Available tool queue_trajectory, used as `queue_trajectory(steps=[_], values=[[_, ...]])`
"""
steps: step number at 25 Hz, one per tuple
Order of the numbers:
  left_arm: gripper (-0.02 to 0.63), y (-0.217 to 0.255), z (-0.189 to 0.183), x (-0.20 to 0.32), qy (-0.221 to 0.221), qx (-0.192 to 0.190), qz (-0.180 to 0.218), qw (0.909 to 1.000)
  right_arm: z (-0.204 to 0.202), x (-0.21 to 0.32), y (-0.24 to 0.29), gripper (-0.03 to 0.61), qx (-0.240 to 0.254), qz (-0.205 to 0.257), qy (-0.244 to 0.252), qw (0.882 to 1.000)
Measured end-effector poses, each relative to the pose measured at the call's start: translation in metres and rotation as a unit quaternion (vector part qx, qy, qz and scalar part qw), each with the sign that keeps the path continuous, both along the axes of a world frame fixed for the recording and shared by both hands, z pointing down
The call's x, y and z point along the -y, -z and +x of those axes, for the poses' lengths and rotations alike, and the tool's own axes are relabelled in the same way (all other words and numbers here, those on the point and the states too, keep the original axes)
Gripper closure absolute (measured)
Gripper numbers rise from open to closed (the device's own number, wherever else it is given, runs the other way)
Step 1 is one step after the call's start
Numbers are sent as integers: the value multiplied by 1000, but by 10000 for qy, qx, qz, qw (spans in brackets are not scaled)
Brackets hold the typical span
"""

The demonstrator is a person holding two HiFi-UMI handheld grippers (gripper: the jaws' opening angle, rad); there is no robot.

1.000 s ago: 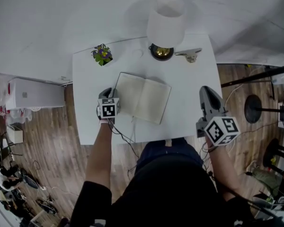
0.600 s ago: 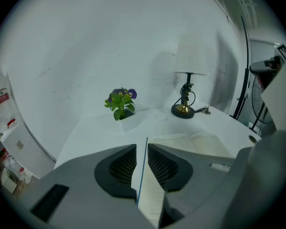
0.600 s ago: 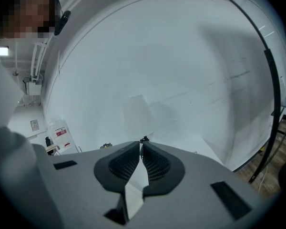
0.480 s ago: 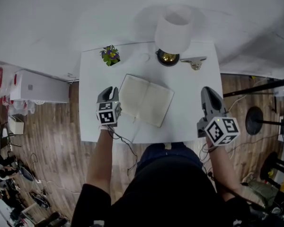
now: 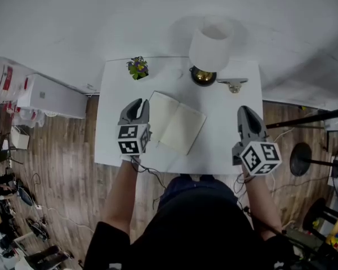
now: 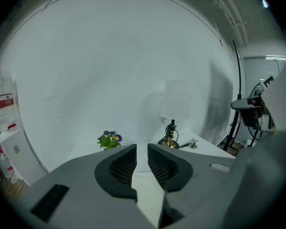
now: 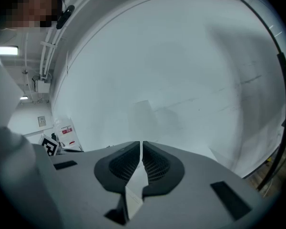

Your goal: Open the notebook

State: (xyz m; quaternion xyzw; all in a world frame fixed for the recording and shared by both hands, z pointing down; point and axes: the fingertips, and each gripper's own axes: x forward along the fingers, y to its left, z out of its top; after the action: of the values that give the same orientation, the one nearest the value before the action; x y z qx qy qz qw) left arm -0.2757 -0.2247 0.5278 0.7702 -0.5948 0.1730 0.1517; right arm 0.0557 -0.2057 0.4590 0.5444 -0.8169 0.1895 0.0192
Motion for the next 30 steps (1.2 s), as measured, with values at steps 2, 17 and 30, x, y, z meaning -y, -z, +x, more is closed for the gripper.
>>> queue_trajectory(steps=[2,17,30], values=[[541,19,13,0,-53,-37,177,9998,2,2,7,555,-42,101,31,9999],[545,126,79,-10,-226,-518,1099,9923,14,9,55,566,-314,644,215,9972],[552,184,91,-37,-71,-711,1687,9831,8,3,102,572,-738,1469,336,9858]])
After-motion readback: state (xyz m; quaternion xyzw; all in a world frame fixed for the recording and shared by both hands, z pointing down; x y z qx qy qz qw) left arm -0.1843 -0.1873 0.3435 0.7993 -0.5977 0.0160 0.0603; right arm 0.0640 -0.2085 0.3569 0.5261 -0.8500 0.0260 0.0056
